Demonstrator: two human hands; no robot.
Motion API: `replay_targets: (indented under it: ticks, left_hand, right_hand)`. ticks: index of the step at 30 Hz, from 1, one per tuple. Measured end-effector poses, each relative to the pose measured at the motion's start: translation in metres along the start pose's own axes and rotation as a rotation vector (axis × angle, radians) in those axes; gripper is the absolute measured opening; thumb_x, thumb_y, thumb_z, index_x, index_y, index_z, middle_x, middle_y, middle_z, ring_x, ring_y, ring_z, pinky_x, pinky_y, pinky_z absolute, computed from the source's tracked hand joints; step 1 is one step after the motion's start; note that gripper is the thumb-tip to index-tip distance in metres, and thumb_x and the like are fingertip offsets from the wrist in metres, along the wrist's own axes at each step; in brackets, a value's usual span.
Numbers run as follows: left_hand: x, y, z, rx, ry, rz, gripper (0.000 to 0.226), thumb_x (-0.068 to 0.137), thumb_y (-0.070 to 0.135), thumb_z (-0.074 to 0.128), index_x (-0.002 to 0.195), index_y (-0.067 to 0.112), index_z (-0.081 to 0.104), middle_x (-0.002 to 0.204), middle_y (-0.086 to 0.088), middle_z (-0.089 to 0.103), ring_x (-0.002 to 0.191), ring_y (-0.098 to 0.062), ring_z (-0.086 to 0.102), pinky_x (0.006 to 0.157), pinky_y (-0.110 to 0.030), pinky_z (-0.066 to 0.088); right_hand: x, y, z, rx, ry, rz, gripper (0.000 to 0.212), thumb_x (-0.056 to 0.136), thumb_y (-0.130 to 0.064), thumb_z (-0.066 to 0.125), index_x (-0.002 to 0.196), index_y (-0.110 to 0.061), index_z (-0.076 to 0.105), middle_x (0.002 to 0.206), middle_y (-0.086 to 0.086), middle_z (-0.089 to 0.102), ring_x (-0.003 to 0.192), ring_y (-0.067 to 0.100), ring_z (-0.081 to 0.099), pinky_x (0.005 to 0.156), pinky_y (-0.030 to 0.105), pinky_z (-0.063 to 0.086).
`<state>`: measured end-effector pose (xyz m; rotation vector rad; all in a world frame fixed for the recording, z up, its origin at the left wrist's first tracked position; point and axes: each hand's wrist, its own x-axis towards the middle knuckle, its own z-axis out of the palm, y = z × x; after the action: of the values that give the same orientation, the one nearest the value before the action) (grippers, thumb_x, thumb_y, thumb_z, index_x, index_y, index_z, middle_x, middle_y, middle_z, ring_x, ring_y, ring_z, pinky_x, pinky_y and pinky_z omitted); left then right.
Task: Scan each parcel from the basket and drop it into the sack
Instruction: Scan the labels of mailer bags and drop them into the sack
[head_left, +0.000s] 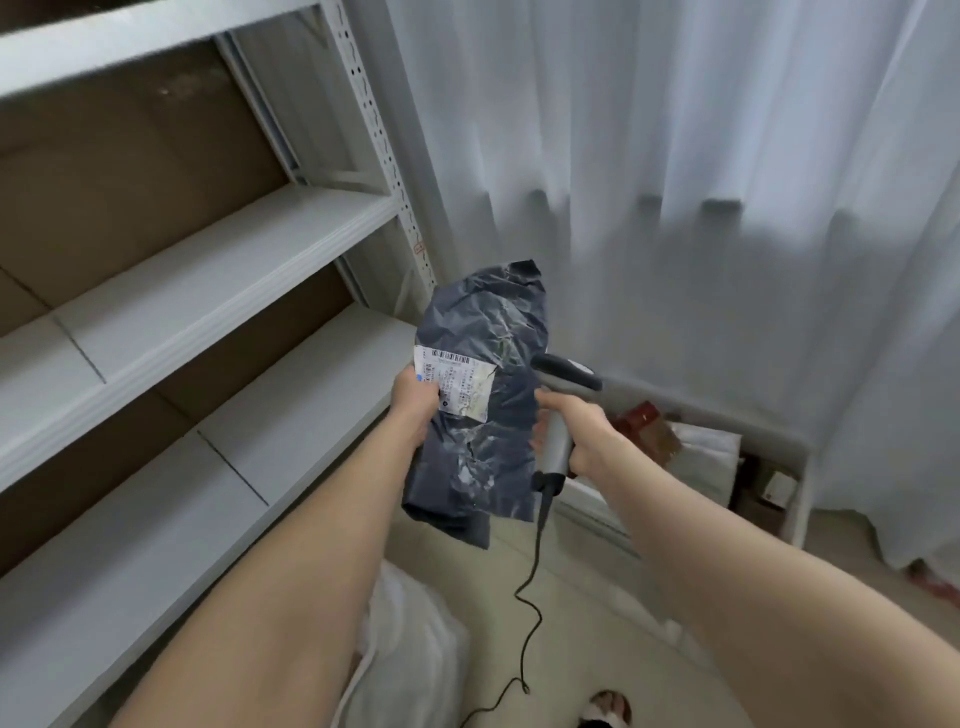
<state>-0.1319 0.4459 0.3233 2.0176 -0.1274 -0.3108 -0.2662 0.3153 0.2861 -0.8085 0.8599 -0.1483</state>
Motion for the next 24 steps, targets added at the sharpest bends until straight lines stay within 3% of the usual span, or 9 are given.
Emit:
replay_targets:
  ticks: [4,6,8,11,15,22,24]
  left_hand:
    - [-0.031,-0.018,-0.061,-0.090,0.033,-0.027,0.026,0.094,0.009,0.057,0.119,0.000,0.058,0.117,-0.012,0.064,0.096,-0.022,0.061,0.076,-0.025,0.046]
    - [-0.043,-0.029,-0.090,-0.091,0.008,-0.068,0.029,0.084,0.007,0.071,0.110,-0.002,0.062,0.107,-0.011,0.067,0.088,-0.021,0.063,0.070,-0.026,0.052]
    - [-0.051,-0.042,-0.117,-0.052,0.012,-0.108,0.031,0.075,0.000,0.076,0.104,-0.003,0.064,0.102,-0.011,0.069,0.086,-0.023,0.065,0.075,-0.031,0.054]
    - [-0.063,-0.066,-0.155,0.021,0.062,-0.159,0.021,0.077,-0.006,0.071,0.092,0.004,0.061,0.091,-0.012,0.066,0.082,-0.024,0.062,0.068,-0.035,0.053]
    - [-0.065,-0.110,-0.201,0.066,0.144,-0.204,0.015,0.077,-0.003,0.067,0.087,0.005,0.061,0.090,-0.016,0.066,0.079,-0.026,0.062,0.068,-0.034,0.050]
    - [-0.037,-0.212,-0.274,-0.155,0.073,-0.321,0.017,0.084,-0.004,0.065,0.100,0.003,0.062,0.091,-0.011,0.066,0.073,-0.021,0.063,0.062,-0.026,0.051]
    - [-0.020,-0.251,-0.293,-0.174,0.029,-0.378,0.019,0.087,-0.002,0.063,0.106,0.003,0.062,0.098,-0.012,0.066,0.082,-0.023,0.063,0.063,-0.027,0.050]
  right_hand:
    - [-0.032,0.045,0.044,-0.058,-0.119,0.041,0.047,0.082,-0.022,0.077,0.120,-0.002,0.060,0.090,0.008,0.062,0.075,0.025,0.061,0.063,0.037,0.054]
    - [-0.046,0.064,0.069,-0.070,-0.178,0.041,0.039,0.085,-0.020,0.075,0.116,-0.001,0.060,0.094,0.010,0.063,0.081,0.026,0.064,0.066,0.038,0.053]
    - [-0.058,0.084,0.091,-0.094,-0.212,0.047,0.038,0.086,-0.019,0.073,0.118,-0.001,0.061,0.105,0.014,0.065,0.096,0.030,0.065,0.076,0.043,0.055]
    - [-0.069,0.115,0.118,-0.120,-0.224,0.073,0.037,0.087,-0.018,0.073,0.119,-0.003,0.060,0.113,0.017,0.064,0.102,0.032,0.064,0.086,0.049,0.053]
    - [-0.073,0.158,0.148,-0.124,-0.222,0.115,0.039,0.088,-0.020,0.072,0.120,-0.007,0.055,0.122,0.014,0.060,0.107,0.031,0.060,0.075,0.044,0.051]
    - [-0.055,0.247,0.204,-0.108,-0.123,0.177,0.034,0.087,-0.020,0.073,0.115,-0.006,0.059,0.105,0.012,0.062,0.100,0.030,0.061,0.074,0.045,0.055]
    - [-0.042,0.282,0.221,-0.113,-0.062,0.175,0.035,0.085,-0.020,0.075,0.113,-0.005,0.061,0.100,0.012,0.063,0.095,0.029,0.062,0.085,0.051,0.055]
